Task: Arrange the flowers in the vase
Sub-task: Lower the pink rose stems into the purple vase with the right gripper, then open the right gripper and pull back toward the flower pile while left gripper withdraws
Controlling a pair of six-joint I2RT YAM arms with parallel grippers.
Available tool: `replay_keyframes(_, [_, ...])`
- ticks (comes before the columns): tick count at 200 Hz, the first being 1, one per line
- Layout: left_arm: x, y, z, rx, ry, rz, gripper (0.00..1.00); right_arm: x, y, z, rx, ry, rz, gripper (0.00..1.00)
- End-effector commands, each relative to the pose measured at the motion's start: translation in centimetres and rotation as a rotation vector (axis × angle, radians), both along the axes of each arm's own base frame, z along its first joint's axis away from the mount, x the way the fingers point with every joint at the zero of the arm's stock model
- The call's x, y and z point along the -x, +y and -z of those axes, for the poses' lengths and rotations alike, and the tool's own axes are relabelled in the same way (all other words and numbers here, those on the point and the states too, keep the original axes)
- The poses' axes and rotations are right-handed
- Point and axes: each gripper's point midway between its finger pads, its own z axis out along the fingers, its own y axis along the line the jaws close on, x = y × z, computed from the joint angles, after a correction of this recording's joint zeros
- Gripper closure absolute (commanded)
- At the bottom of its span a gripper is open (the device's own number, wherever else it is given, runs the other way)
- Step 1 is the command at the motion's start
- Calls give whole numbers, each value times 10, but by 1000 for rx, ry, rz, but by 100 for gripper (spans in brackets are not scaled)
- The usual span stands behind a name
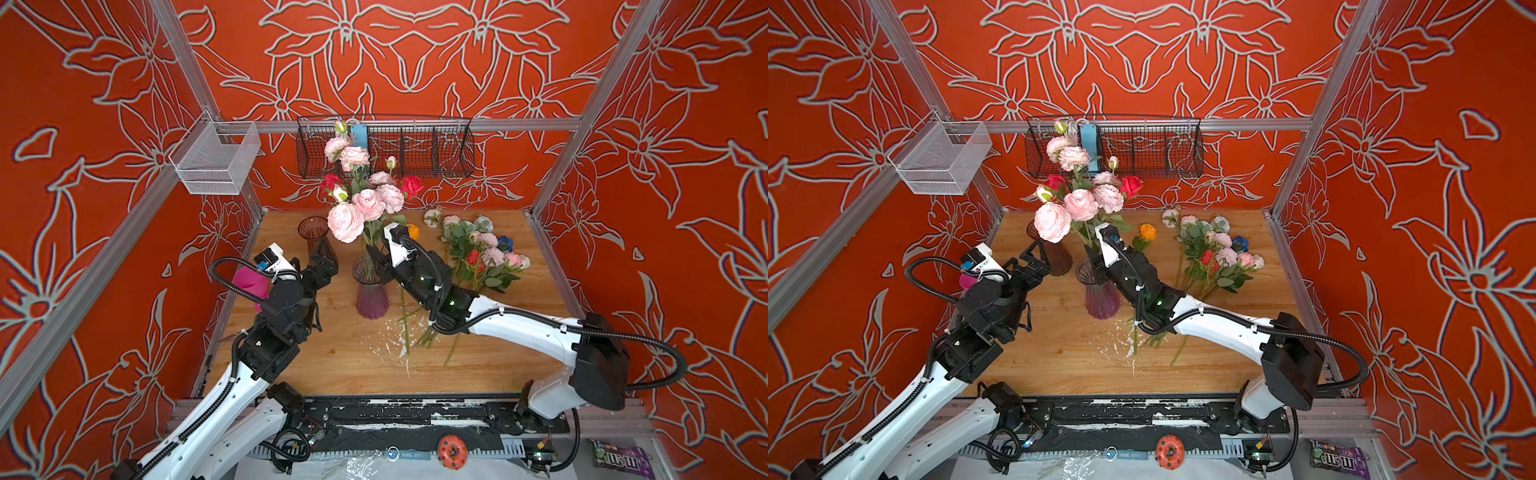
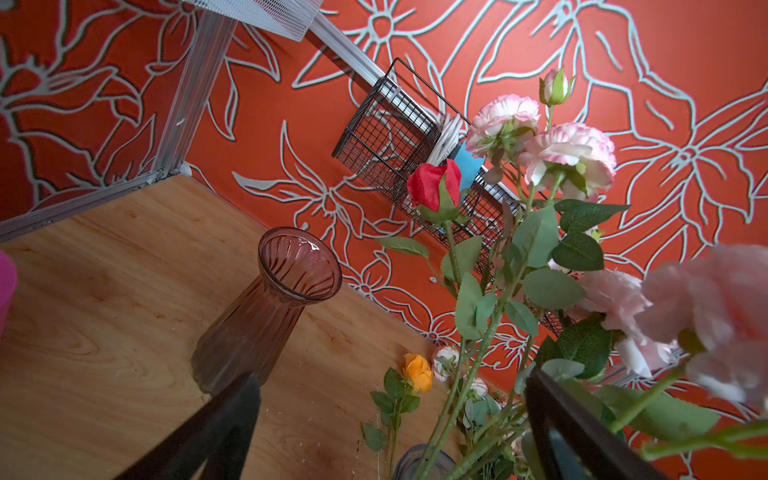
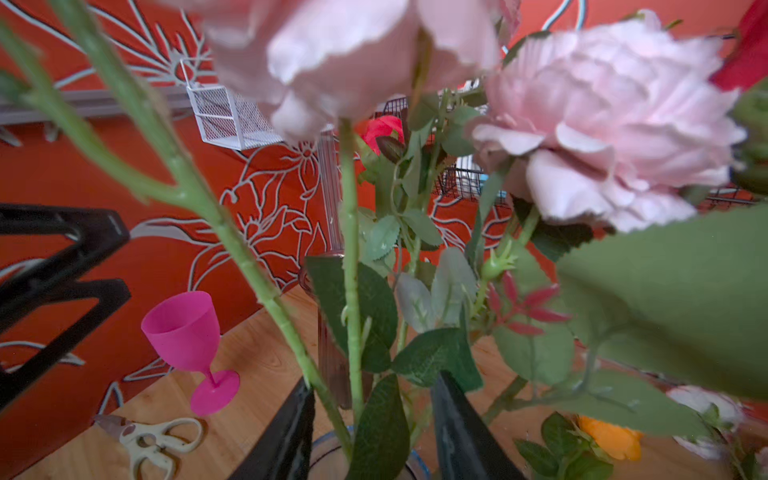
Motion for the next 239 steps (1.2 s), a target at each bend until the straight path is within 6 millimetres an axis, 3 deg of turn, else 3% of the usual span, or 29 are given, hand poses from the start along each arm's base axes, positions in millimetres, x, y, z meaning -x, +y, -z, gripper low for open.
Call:
replay_keyframes(1, [1,2,-14,21,-26,-2,1,4,-12,-7,21,40,44,53])
replay_keyframes(29, [1,1,-14,18,-23,2,1,5,-17,-1,79,111,78,51])
replay_keyframes(47, [0,1,-14,14,-21,5,1,5,-22,13,142,206,117,50])
replay_keyframes(102, [-1,0,-12,14,-14,7,1,17,-13,40,285,319,44,33])
replay_keyframes(138, [-3,-2,-10,12,-6,12,1,16,-20,57,383,376,76,28])
replay_keyframes(164, [-3,-3,-10,12,-3,13,1,18,-20,69,418,407,78,18])
replay_keyframes(178, [-3,-2,-9,11,-2,11,1,17,-23,70,414,415,91,12])
replay_keyframes(184, [-3,-1,-10,10,-3,8,1,18,-23,71,414,418,89,3])
replay_keyframes(216, [-1,1,-13,7,-12,-4,1,15,-26,76,426,438,122,2])
replay_keyframes(239, [3,6,-20,-7,-29,-19,0,22,-30,65,380,429,100,3])
